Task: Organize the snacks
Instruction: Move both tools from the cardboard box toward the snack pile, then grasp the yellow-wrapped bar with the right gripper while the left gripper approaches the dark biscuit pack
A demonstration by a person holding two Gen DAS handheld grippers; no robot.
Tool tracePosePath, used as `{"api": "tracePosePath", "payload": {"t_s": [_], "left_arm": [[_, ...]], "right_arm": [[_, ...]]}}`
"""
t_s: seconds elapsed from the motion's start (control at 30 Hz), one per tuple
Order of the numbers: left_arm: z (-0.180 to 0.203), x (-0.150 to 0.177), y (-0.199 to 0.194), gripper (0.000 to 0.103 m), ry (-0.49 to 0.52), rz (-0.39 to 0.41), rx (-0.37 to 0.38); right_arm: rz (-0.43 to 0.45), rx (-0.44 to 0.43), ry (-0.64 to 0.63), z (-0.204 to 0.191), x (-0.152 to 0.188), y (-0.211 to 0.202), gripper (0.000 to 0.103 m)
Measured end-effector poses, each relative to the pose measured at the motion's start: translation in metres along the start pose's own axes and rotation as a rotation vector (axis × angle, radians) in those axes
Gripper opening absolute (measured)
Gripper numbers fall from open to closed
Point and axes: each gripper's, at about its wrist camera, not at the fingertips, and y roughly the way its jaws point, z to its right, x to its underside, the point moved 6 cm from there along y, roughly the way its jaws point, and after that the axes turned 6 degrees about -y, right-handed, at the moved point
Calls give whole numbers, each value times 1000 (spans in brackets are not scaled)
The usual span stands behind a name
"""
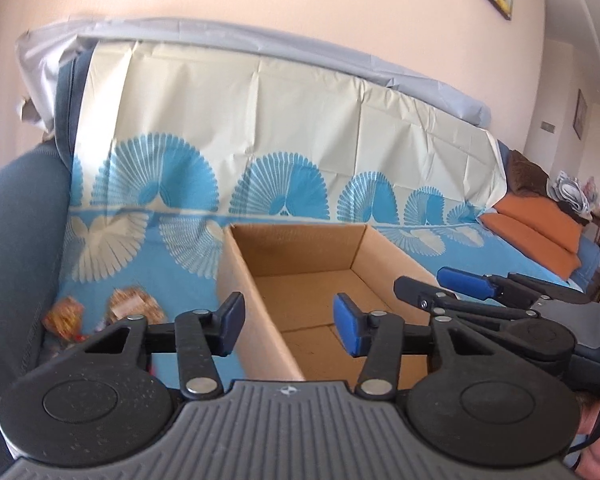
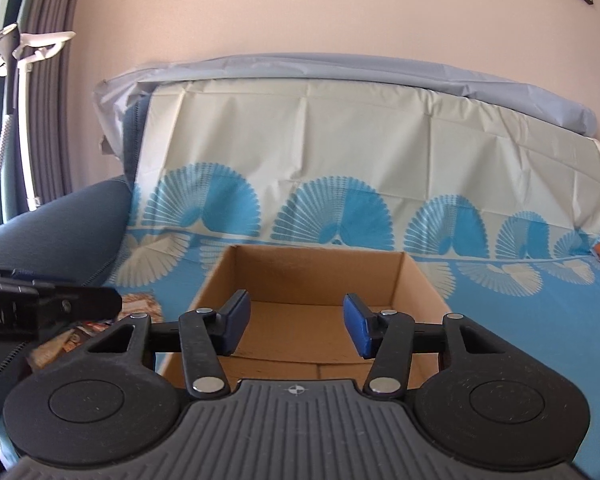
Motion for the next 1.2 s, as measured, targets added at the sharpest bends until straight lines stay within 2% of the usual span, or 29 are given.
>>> {"api": "tracePosePath", "payload": {"t_s": [0.1, 0.2, 0.27, 0.33, 0.5, 0.6, 0.7, 0.83, 0.97, 1.1, 1.2], "left_arm": [[-25, -1, -11, 39, 45, -1, -36], [-53, 7, -15, 39, 51, -23, -89], [-66, 13, -19, 39, 11, -31, -86], [-68, 14, -23, 39, 51, -7, -110], [-85, 39, -23, 40, 73, -30, -159], [-112, 60, -25, 40, -4, -72, -179], [-138, 61, -30, 40, -109, -69, -190], [-148, 66, -29, 40, -121, -83, -218], [-153, 66, -26, 40, -157, -88, -245], [-163, 66, -22, 43, -213, -97, -266], [-171, 66, -19, 49, -254, -107, -275]], "right_arm": [[10, -53, -14, -22, -3, 0, 53], [20, -105, -37, -45, -3, 0, 54], [16, -132, -75, -61, 0, 0, 54], [29, -168, -95, -75, -2, -2, 54], [48, -257, -191, -110, 9, -6, 54], [47, -312, -247, -127, 19, -6, 54], [43, -358, -285, -140, 29, -3, 54], [3, -421, -276, -156, 41, 9, 54], [-39, -466, -254, -175, 54, 26, 49], [-79, -475, -306, -192, 69, 43, 49], [-96, -481, -320, -195, 72, 55, 51]]}}
